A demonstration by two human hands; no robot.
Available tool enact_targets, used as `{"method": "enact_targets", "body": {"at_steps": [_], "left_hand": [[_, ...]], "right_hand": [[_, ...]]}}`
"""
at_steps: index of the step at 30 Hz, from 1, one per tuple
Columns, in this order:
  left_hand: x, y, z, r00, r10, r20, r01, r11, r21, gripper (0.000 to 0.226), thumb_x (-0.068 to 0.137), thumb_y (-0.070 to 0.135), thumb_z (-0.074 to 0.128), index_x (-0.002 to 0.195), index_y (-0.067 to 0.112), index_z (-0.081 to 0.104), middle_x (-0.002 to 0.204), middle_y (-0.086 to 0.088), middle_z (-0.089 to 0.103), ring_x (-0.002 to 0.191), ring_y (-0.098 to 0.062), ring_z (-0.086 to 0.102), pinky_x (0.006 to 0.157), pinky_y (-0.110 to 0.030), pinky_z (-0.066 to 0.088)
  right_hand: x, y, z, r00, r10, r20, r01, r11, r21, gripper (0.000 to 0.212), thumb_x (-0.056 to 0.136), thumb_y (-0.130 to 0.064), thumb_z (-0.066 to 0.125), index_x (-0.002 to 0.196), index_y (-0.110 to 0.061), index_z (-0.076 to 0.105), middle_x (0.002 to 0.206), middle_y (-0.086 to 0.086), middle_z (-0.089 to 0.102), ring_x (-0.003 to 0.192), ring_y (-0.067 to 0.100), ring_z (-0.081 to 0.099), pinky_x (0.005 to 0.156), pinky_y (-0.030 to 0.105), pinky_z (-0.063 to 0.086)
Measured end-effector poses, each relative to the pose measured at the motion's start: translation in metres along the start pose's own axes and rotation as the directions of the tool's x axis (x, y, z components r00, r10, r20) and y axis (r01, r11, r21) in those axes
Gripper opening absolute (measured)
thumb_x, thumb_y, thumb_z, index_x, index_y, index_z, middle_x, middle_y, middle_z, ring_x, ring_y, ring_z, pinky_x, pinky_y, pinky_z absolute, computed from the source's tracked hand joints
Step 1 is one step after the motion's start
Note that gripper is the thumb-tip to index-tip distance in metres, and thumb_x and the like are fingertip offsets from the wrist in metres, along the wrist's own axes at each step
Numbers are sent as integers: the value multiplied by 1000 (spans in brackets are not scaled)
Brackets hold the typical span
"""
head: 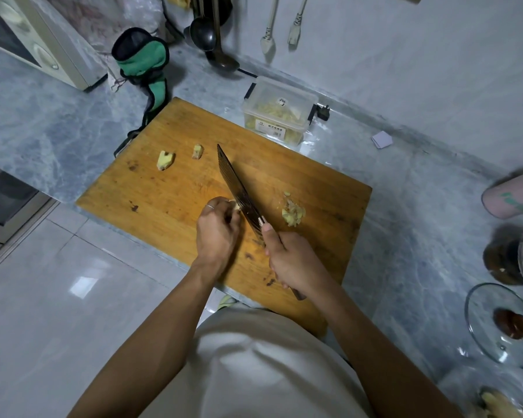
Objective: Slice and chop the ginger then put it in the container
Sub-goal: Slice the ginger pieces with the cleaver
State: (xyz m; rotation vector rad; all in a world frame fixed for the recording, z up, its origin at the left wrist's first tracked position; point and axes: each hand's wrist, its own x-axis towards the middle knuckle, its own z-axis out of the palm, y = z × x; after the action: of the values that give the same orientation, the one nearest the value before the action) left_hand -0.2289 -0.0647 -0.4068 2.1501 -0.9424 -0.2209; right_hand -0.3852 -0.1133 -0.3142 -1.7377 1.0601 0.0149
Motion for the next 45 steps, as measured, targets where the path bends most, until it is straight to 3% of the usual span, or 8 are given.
{"method": "enact_targets", "body": {"at_steps": [3,7,11,26,35,39,41,45], "left_hand": [[0,1,0,1000,9,5,-9,1000,11,13,89,7,64,98,0,71,107,-10,67,85,-23,62,75,-15,39],[0,2,-1,1000,15,0,-15,1000,2,10,90,5,64,96,0,71,105,-10,66,80,-15,56,74,-12,36],[0,1,-1,999,33,4,-33,999,10,11,90,5,63,96,1,70,104,-9,65,80,-15,56,73,-14,38],[3,1,1,1000,19,24,-20,999,29,12,90,7,61,96,3,70,100,-8,64,78,-22,59,69,-25,46],[5,-2,3,1000,8,19,-8,1000,0,11,92,12,60,94,5,69,98,-4,66,75,-22,61,68,-36,53],[5,-3,4,1000,-1,19,1,1000,-9,12,92,13,61,96,6,69,96,-5,67,76,-25,63,68,-37,53],[4,-4,4,1000,25,16,-25,1000,-11,12,91,12,61,96,5,69,98,-6,67,78,-27,63,69,-37,53],[5,-8,6,999,47,4,-47,999,-7,12,90,10,60,91,2,70,97,-8,67,75,-29,62,65,-38,53]], "right_hand": [[-2,-2,-1,1000,-4,8,4,1000,-12,62,106,-55,28,77,-7,56,56,4,47,45,16,44,52,34,40],[-1,-2,-1,1000,6,6,-6,999,-32,70,106,-55,28,79,3,56,56,4,49,43,14,45,53,35,43],[-3,-3,-1,1000,9,9,-9,1000,-21,61,106,-54,28,75,-10,55,58,6,50,44,14,45,50,33,42],[-5,-6,-2,1000,-6,11,6,1000,-21,61,107,-52,27,77,-7,57,59,8,48,48,19,45,51,34,41],[-5,-12,0,999,-39,22,41,995,-86,59,109,-45,25,61,-17,45,50,-6,46,46,7,46,60,43,52],[1,-10,2,997,-77,22,79,990,-115,59,111,-40,24,57,-24,41,37,-22,46,41,-7,48,53,24,36],[6,-11,3,994,-105,23,107,981,-164,61,111,-39,24,55,-22,40,38,-18,48,41,-7,47,49,17,29],[16,-15,9,991,-134,28,137,968,-213,62,110,-42,25,58,-14,43,50,-2,45,45,8,44,49,30,32]]}}
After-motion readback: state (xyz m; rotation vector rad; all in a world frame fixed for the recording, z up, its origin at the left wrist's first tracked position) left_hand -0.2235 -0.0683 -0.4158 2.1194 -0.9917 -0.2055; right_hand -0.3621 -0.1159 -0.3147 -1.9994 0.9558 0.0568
